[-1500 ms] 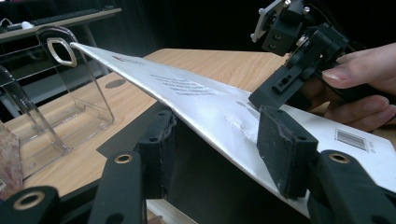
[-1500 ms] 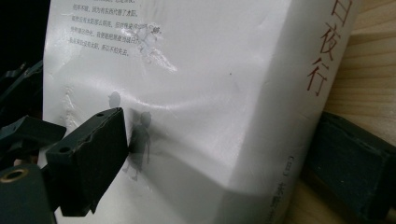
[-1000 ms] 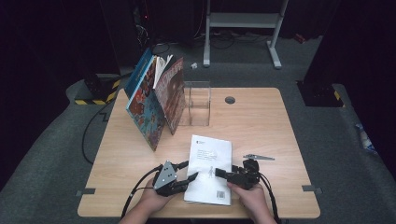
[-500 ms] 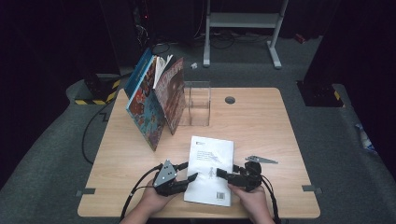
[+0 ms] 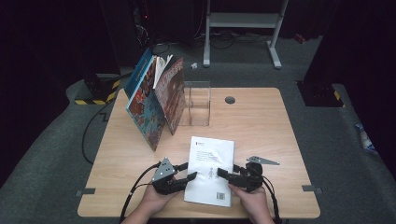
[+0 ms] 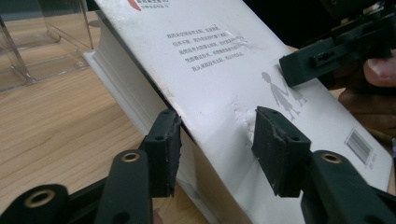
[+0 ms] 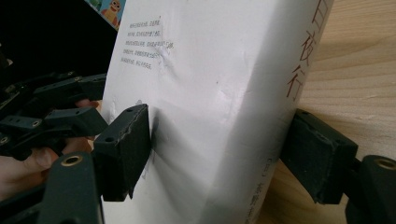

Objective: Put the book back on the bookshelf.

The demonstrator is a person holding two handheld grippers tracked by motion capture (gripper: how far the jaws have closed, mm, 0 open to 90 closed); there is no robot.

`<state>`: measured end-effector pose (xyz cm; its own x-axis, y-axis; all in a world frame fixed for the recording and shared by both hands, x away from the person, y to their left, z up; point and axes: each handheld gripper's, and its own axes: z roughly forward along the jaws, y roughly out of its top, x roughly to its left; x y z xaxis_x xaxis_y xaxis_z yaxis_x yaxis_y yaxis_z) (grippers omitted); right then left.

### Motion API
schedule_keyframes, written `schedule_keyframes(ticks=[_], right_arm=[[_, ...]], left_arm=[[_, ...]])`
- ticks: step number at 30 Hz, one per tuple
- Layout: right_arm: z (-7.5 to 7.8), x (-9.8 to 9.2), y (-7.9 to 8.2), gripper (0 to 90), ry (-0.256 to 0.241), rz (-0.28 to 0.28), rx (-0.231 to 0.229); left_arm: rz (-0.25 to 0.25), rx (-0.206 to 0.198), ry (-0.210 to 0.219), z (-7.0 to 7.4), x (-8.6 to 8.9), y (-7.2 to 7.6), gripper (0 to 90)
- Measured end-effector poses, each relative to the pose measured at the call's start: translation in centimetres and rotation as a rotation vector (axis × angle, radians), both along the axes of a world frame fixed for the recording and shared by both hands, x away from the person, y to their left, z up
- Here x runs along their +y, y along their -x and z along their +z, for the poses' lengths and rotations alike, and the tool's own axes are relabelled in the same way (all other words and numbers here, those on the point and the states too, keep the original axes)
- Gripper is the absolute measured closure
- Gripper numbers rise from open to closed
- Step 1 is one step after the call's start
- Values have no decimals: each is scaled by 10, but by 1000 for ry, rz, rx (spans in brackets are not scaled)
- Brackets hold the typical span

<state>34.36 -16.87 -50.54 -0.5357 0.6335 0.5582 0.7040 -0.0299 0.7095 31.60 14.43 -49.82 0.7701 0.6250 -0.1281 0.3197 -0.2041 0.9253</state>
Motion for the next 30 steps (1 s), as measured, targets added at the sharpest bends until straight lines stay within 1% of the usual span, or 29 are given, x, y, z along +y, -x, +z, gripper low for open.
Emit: schedule_keyframes(ticks=[5,8,14,18,24,30], right_arm=[[2,-1,2,279,-1,-3,-18],[4,-2,3,289,-3,-5,-27],[7,-1,6,294,3,-10,-51],[10,-1,7,295,10,-10,-67],[14,0,10,298,26,-8,-107],[17,1,9,307,26,-13,-119]], left_arm=[[11,29,12,1,0,-1,531],[15,54,26,2,1,-3,536],[20,75,45,3,2,-4,550],[20,77,63,4,3,-4,572],[26,77,79,7,4,-4,596],[38,81,90,8,5,-4,602]])
